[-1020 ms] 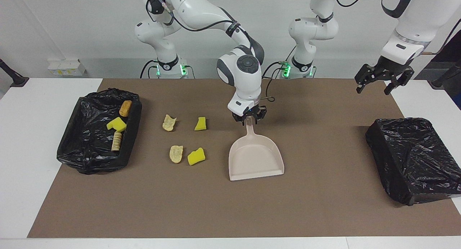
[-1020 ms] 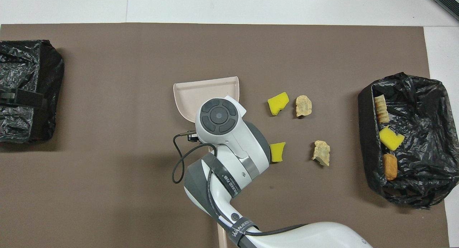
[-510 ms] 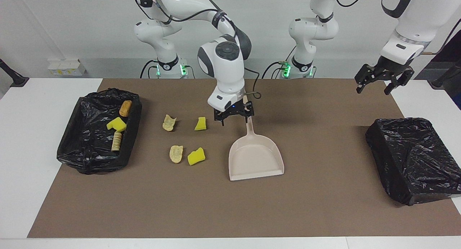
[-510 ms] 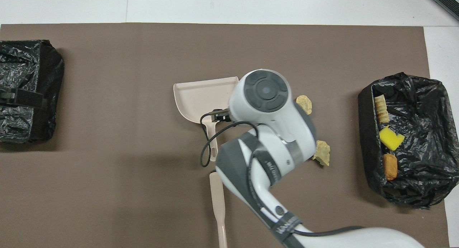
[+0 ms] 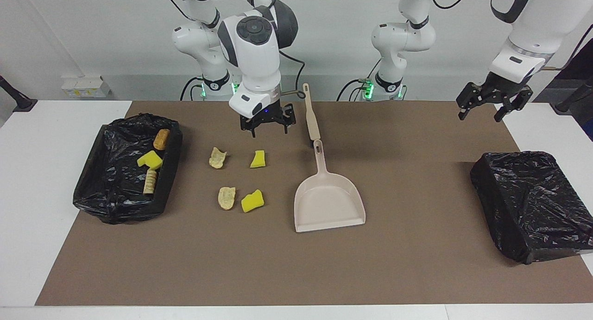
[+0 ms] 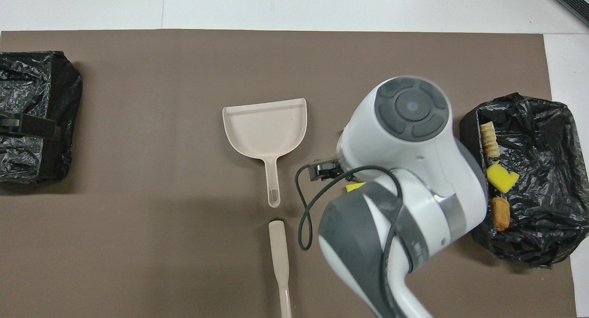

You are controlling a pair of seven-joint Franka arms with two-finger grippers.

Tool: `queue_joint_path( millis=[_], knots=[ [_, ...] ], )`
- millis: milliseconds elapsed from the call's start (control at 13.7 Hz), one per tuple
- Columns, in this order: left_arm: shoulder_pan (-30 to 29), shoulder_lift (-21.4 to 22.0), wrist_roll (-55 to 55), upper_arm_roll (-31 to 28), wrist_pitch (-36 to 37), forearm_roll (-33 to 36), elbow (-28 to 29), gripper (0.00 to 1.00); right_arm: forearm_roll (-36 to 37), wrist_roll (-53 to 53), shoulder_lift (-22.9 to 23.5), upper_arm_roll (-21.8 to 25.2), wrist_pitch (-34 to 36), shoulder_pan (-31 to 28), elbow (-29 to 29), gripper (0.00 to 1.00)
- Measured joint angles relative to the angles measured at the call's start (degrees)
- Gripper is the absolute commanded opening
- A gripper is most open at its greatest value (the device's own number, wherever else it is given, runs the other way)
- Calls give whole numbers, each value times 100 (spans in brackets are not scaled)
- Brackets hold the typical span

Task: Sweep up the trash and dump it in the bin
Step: 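Reach the left gripper toward the dustpan handle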

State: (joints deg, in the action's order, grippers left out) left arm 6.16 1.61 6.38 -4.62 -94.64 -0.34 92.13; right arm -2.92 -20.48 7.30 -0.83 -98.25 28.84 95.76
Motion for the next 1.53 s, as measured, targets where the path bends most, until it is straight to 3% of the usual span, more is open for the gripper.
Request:
queue_joint_path(
  millis=[364,728,947,1165,1311,1384,1529],
  knots=[
    [6,-6,6,47,0,0,11,100,-666,-752,-884,-42,5,996,1283,100],
    [131,-41,5,135,-188,-1,178,100,-969,-1602,-940,-56,-878,1960,2467,100],
    [636,-160,-339,182,-778,-2,487,100,-986,-1904,-964,-68,-1474,2587,3187,100],
    [1244,-320,-734,209,-1215,-4,763,100,-987,-1916,-1009,-67,-1924,2746,3608,100],
    [1689,-536,-1118,221,-1500,-30,908,100,-1042,-1941,-1039,-61,-2226,2746,3770,91],
    [1953,-739,-1458,227,-1780,-33,968,100,-1102,-1961,-1045,-60,-2315,2746,3800,78],
    [2444,-1257,-2165,237,-2378,-33,1007,100,-1156,-1974,-1054,-59,-2385,2746,3808,73]
  ],
)
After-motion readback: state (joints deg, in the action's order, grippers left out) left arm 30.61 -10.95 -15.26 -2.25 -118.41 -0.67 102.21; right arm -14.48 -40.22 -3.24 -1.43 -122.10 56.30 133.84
